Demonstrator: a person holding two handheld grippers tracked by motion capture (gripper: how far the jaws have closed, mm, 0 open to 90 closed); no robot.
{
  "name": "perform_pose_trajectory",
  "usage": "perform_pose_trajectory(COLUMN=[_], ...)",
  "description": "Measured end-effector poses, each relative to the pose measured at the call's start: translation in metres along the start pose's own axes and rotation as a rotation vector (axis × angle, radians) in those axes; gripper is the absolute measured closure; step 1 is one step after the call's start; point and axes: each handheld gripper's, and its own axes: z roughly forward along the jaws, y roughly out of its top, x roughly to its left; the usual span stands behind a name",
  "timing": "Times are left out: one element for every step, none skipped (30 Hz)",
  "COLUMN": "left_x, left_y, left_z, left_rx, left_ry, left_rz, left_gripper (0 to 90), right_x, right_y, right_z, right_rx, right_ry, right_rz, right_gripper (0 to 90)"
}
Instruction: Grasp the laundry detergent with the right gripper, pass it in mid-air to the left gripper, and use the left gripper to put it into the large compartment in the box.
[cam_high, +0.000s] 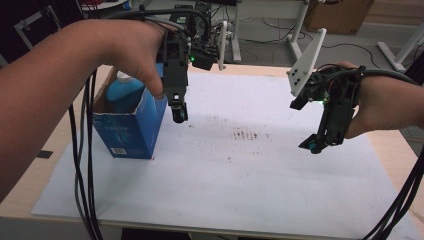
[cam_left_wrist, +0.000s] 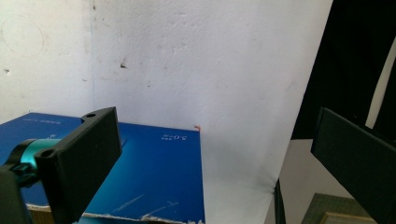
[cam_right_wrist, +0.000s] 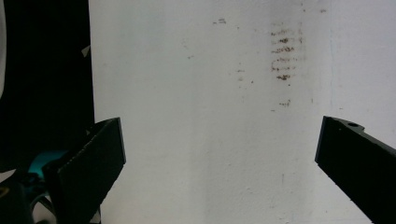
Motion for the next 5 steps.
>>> perform_pose_trajectory(left_x=[0.0002, 0.0002, 0.0003, 0.0003, 0.0000], left_y=[0.0001, 0.0005, 0.0010, 0.0016, 0.0023], left_z=[0.0001, 0.0005, 0.0005, 0.0006, 0.0004], left_rx=[0.000, -0.001, -0.001, -0.005, -0.004], left_ry=[-0.002, -0.004, -0.004, -0.006, -0.009], left_rz=[0.001, 0.003, 0.006, 0.010, 0.009], left_gripper=[1.7, 1.7, 1.7, 1.7, 1.7], right_x=[0.0000, -0.0002, -0.0008, -0.0008, -0.0008], right_y=[-0.0004, -0.0007, -0.0012, -0.0016, -0.0021], right_z=[0.0000, -0.0002, -0.0003, -0.0003, -0.0006], right_rx=[-0.002, -0.002, -0.003, -0.004, -0.002], right_ry=[-0.001, 0.000, -0.001, -0.002, -0.002], right_rz=[0.001, 0.001, -0.004, -0.003, 0.000], right_gripper=[0.7, 0.7, 0.7, 0.7, 0.6])
